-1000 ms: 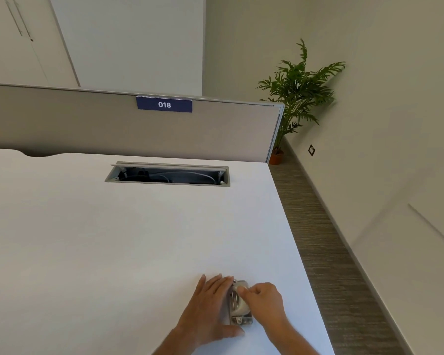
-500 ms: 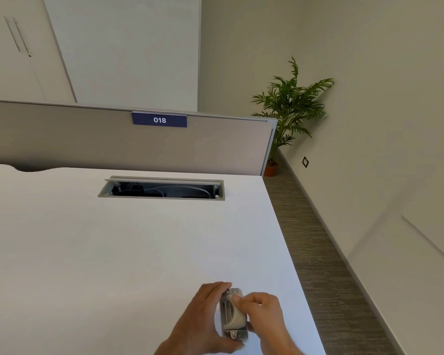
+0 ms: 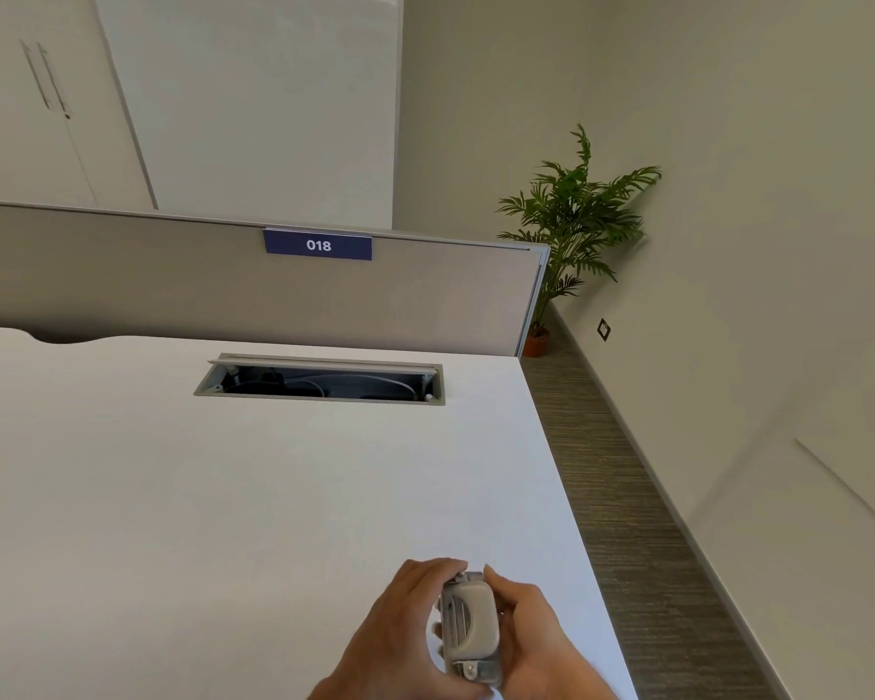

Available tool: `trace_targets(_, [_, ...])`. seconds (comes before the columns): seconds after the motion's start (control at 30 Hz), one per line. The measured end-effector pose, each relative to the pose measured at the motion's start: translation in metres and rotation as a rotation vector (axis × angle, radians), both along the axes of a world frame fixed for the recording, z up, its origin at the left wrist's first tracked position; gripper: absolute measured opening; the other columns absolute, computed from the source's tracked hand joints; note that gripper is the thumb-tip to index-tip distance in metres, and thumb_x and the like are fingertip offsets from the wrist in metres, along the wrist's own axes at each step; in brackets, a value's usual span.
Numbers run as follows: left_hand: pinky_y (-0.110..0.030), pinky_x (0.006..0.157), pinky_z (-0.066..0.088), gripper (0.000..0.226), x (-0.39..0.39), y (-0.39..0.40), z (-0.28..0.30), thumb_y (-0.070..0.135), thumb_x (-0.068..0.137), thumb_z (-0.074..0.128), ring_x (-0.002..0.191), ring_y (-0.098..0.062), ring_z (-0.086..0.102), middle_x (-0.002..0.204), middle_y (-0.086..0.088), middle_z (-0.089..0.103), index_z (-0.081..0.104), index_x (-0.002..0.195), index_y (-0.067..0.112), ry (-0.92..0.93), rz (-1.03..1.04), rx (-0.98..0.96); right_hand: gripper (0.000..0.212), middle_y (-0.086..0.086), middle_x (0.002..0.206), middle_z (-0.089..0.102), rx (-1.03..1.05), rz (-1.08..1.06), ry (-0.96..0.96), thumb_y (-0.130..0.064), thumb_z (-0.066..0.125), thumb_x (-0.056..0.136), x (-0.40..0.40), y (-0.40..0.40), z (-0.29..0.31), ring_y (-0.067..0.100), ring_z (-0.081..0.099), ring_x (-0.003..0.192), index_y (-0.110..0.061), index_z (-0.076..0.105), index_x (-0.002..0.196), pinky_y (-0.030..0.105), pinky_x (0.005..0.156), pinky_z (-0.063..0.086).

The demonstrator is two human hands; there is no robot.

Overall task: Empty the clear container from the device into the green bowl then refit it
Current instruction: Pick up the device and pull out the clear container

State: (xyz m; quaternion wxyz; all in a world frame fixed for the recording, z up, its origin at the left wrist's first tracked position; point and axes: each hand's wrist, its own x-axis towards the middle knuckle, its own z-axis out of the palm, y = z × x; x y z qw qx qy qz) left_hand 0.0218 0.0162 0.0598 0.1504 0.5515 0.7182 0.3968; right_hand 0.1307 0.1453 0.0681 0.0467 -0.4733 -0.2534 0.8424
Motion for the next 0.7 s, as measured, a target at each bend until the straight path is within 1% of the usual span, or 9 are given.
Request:
trace_targets(0.07, [0.000,0.093,0.034,0.096,-0.002,0.000,0.001,0.065,0.051,0.086,0.123,0.003,0.045,0.127,0.041,0.039,0.031,0.130,0.056,0.011,-0.021,0.016,0.045,0.025,0.096,0.077,0.017,0.012,-0.004,-0.037,0.064,0.084,-0.002,0.001,-0.001,0.045,0.075,0.070,0.005,0.080,0.092,0.050,0.079,0.053])
trace_targets(0.17, [-0.002,0.095,0.036,0.097,-0.004,0.001,0.002,0.068,0.054,0.085,0.122,0.004,0.043,0.127,0.048,0.034,0.028,0.131,0.056,0.024,-0.064,0.024,0.050,0.025,0.094,0.078,0.002,0.026,-0.011,-0.039,0.055,0.094,-0.002,0.004,-0.001,0.045,0.075,0.071,0.003,0.082,0.089,0.047,0.072,0.059])
trace_targets(0.3, [-0.002,0.095,0.037,0.096,-0.006,0.001,0.002,0.075,0.056,0.080,0.120,0.003,0.044,0.126,0.050,0.032,0.022,0.132,0.062,0.019,-0.083,0.046,0.050,0.026,0.092,0.078,-0.016,0.030,0.004,-0.037,0.054,0.095,-0.002,0.005,0.000,0.045,0.075,0.068,0.004,0.082,0.089,0.047,0.065,0.062])
trace_targets(0.43, [-0.004,0.096,0.039,0.094,-0.008,0.001,-0.001,0.082,0.056,0.073,0.121,0.000,0.046,0.128,0.046,0.036,0.023,0.133,0.062,0.000,-0.077,0.069,0.047,0.025,0.091,0.077,-0.019,0.040,0.003,-0.035,0.054,0.095,-0.003,0.003,0.005,0.044,0.074,0.067,0.003,0.081,0.093,0.047,0.064,0.062])
trace_targets(0.57, [-0.006,0.096,0.041,0.095,-0.008,0.002,-0.003,0.076,0.057,0.079,0.120,-0.003,0.049,0.128,0.041,0.041,0.027,0.135,0.058,-0.021,-0.074,0.101,0.044,0.024,0.093,0.077,-0.014,0.061,-0.002,-0.033,0.057,0.092,-0.003,0.002,0.011,0.044,0.074,0.069,0.003,0.077,0.109,0.048,0.066,0.062])
trace_targets(0.63, [-0.007,0.094,0.043,0.095,-0.008,0.003,-0.003,0.070,0.058,0.083,0.118,-0.004,0.051,0.127,0.040,0.043,0.030,0.135,0.056,-0.021,-0.064,0.118,0.045,0.024,0.094,0.076,-0.010,0.069,0.007,-0.033,0.057,0.092,-0.003,0.002,0.013,0.043,0.074,0.071,0.002,0.075,0.113,0.047,0.068,0.062])
trace_targets(0.7, [-0.007,0.092,0.045,0.094,-0.008,0.003,-0.002,0.066,0.058,0.086,0.116,-0.006,0.053,0.126,0.037,0.046,0.034,0.135,0.051,-0.026,-0.036,0.136,0.045,0.025,0.096,0.075,-0.013,0.068,0.040,-0.035,0.059,0.093,-0.003,0.001,0.016,0.043,0.074,0.073,0.002,0.076,0.112,0.047,0.067,0.062])
